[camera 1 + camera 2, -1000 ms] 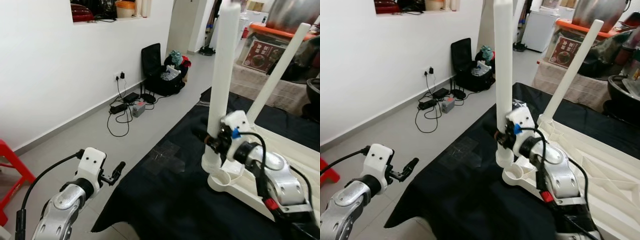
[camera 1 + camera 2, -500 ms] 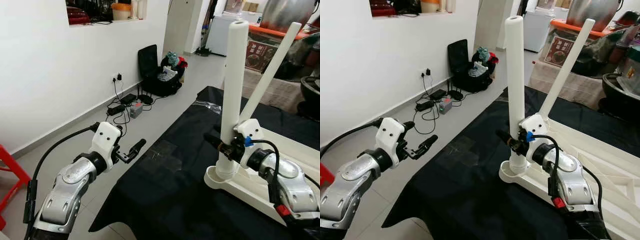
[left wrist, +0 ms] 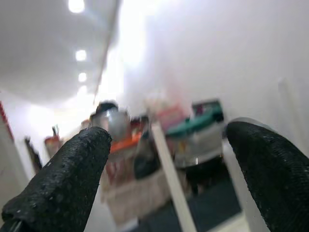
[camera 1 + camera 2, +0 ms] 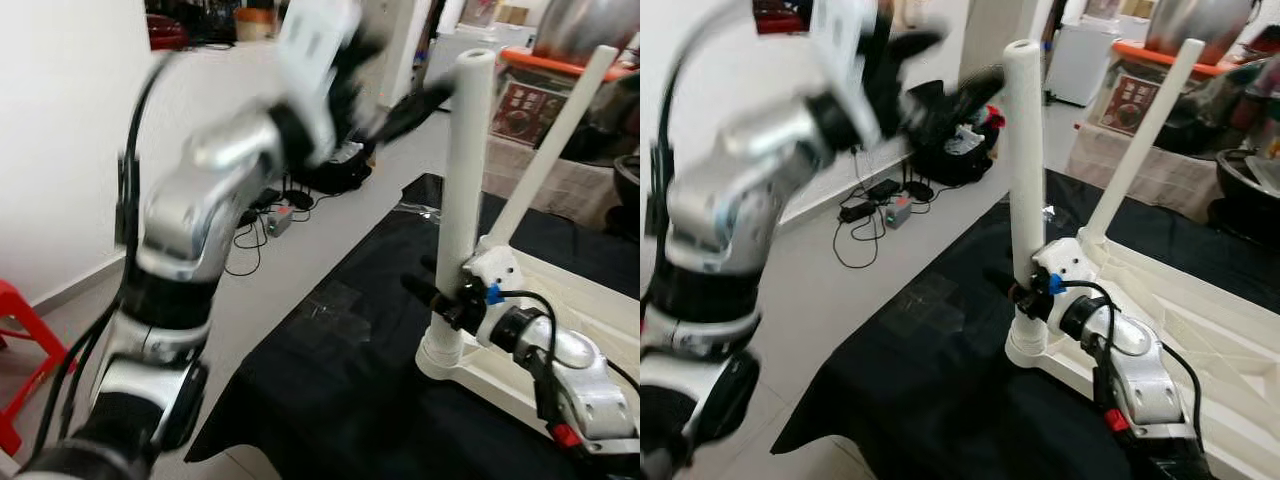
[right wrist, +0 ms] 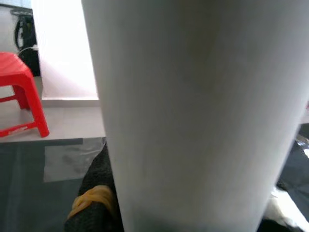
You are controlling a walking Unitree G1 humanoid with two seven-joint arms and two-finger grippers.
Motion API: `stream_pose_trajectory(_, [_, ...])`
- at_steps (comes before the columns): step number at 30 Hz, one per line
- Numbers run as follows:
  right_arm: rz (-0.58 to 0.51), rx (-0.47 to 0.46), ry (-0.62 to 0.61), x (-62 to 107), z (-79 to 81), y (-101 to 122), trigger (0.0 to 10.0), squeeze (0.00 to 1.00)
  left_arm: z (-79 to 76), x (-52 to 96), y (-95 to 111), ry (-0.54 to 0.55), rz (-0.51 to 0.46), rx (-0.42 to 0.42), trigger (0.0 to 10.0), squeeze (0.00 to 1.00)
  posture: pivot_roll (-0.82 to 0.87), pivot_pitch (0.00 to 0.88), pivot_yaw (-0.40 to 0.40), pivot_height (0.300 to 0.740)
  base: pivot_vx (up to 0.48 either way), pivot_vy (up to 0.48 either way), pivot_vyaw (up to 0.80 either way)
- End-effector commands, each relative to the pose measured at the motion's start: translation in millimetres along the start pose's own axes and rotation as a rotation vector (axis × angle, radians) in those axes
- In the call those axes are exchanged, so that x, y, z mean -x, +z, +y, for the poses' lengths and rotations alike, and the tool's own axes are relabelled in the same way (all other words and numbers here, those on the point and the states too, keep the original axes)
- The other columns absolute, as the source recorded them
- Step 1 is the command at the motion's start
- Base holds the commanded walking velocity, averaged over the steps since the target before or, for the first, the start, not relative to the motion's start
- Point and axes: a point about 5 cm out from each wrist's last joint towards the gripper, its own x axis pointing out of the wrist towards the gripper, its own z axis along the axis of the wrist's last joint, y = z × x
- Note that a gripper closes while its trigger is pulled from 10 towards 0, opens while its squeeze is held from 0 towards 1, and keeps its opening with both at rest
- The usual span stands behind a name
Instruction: Building children table
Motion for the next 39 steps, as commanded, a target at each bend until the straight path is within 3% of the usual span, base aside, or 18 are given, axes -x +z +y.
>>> stream_pose_trajectory(1, [0.068, -0.046, 0.024, 2.0, 6.6, -15.4, 10.0, 0.00, 4.3, -4.4, 1.6, 0.022, -0.011, 0.035, 10.0, 0.00, 0.14, 0.000, -0.084, 0.740, 0.000, 0.000, 0.00])
stream_pose_trajectory(6, [0.071, -0.053, 0.021, 3.0, 5.8, -15.3, 10.0, 0.00, 7.7, -19.0, 24.7, 0.042, -0.063, 0.029, 10.0, 0.00, 0.14, 0.000, -0.091, 0.740, 0.000, 0.000, 0.00])
stream_pose_trajectory(11, [0.075, -0.060, 0.021, 2.1, 6.1, -14.7, 10.0, 0.00, 20.7, -25.6, 30.3, 0.128, -0.047, 0.044, 10.0, 0.00, 0.14, 0.000, -0.100, 0.740, 0.000, 0.000, 0.00])
stream_pose_trajectory(16, [0.078, -0.062, 0.025, 0.2, 8.0, -15.2, 10.0, 0.00, 32.5, -23.7, 27.9, 0.208, -0.036, 0.039, 10.0, 0.00, 0.14, 0.000, -0.103, 0.740, 0.000, 0.000, 0.00])
stream_pose_trajectory(17, [0.080, -0.065, 0.025, 0.2, 7.7, -16.2, 10.0, 0.00, 41.8, -22.0, 30.1, 0.277, -0.057, 0.018, 10.0, 0.00, 0.14, 0.000, -0.108, 0.740, 0.000, 0.000, 0.00])
stream_pose_trajectory(25, [0.080, -0.076, 0.020, -0.4, 10.3, -18.4, 10.0, 0.00, 53.7, -16.4, 30.5, 0.339, -0.068, 0.038, 10.0, 0.00, 0.14, 0.000, -0.103, 0.740, 0.000, 0.000, 0.00])
stream_pose_trajectory(29, [0.090, -0.084, 0.016, 3.2, 11.6, -21.3, 10.0, 0.00, 59.5, -6.5, 17.7, 0.378, -0.046, 0.085, 10.0, 0.00, 0.13, 0.000, -0.099, 0.740, 0.000, 0.000, 0.00])
stream_pose_trajectory(32, [0.089, -0.094, 0.022, 5.1, 12.5, -20.2, 10.0, 0.00, 63.3, 3.6, -26.5, 0.381, 0.130, 0.079, 10.0, 0.00, 0.12, 0.000, -0.096, 0.740, 0.000, 0.000, 0.00])
stream_pose_trajectory(35, [0.087, -0.093, 0.029, 5.7, 13.2, -19.4, 10.0, 0.00, 54.9, 11.7, -43.9, 0.359, 0.196, 0.084, 10.0, 0.00, 0.11, 0.000, -0.090, 0.740, 0.000, 0.000, 0.00])
stream_pose_trajectory(36, [0.078, -0.099, 0.048, 6.9, 15.0, -17.8, 10.0, 0.00, 44.0, 25.0, -62.0, 0.319, 0.273, 0.084, 10.0, 0.00, 0.11, 0.000, -0.088, 0.740, 0.000, 0.000, 0.00])
stream_pose_trajectory(37, [0.078, -0.099, 0.048, 6.9, 15.0, -17.8, 10.0, 0.00, 44.0, 25.0, -62.0, 0.319, 0.273, 0.084, 10.0, 0.00, 0.11, 0.000, -0.088, 0.740, 0.000, 0.000, 0.00])
stream_pose_trajectory(39, [0.063, -0.116, 0.104, 9.7, 19.0, -15.0, 10.0, 0.00, 19.2, 63.8, -96.3, 0.239, 0.392, 0.144, 10.0, 0.00, 0.10, 0.000, -0.090, 0.740, 0.000, 0.000, 0.00])
